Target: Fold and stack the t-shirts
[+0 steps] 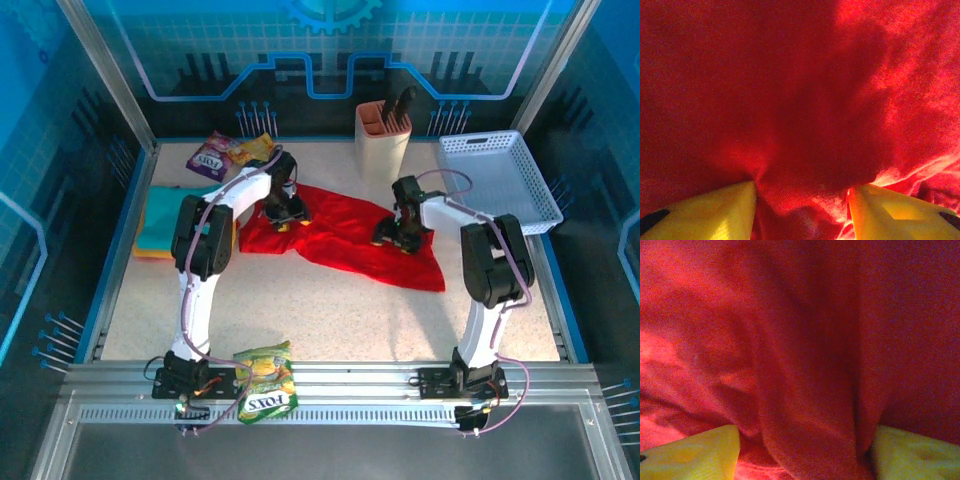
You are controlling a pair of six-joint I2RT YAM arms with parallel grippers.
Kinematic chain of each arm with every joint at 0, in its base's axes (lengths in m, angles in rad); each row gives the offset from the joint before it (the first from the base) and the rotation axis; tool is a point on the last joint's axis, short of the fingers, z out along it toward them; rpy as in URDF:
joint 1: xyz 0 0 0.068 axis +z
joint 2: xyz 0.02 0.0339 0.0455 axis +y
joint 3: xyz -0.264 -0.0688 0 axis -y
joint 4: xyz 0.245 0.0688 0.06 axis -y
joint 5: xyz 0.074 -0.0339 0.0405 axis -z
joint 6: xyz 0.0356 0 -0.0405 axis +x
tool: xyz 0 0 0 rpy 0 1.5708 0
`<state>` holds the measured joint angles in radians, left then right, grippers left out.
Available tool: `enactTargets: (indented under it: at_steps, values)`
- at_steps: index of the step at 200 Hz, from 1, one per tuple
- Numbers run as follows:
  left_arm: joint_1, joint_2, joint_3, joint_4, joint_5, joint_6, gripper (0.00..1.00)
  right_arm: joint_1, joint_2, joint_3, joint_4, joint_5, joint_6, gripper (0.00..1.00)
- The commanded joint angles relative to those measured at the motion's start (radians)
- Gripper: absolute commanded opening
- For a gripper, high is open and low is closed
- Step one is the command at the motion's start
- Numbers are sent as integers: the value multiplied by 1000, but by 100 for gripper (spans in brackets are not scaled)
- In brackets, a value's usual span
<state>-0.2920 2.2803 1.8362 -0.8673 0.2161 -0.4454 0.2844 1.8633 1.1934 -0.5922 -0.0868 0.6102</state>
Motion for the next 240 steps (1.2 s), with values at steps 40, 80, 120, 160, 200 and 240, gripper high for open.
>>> enactTargets:
  at_steps: [40, 80, 120, 160, 200, 240]
  values:
    - [-21, 236, 418, -197, 53, 136, 54, 305, -178, -246, 5, -90, 225, 70]
    - [-44, 365, 637, -251, 82, 151, 54, 548, -156, -250, 106, -106, 406, 70]
    - [-45, 321, 624, -199, 85, 156, 55, 626, -156, -122, -16, 19, 387, 70]
    - [-41, 60, 482, -176, 11, 147, 57, 559, -260, 35, -130, 267, 168, 72]
    - [-32, -295, 135, -45, -90, 117, 60, 446, -164, 233, -116, 310, -2, 73]
    - [-8, -624, -301, 90, -163, 48, 62, 374, 94, 529, -192, 316, -154, 73]
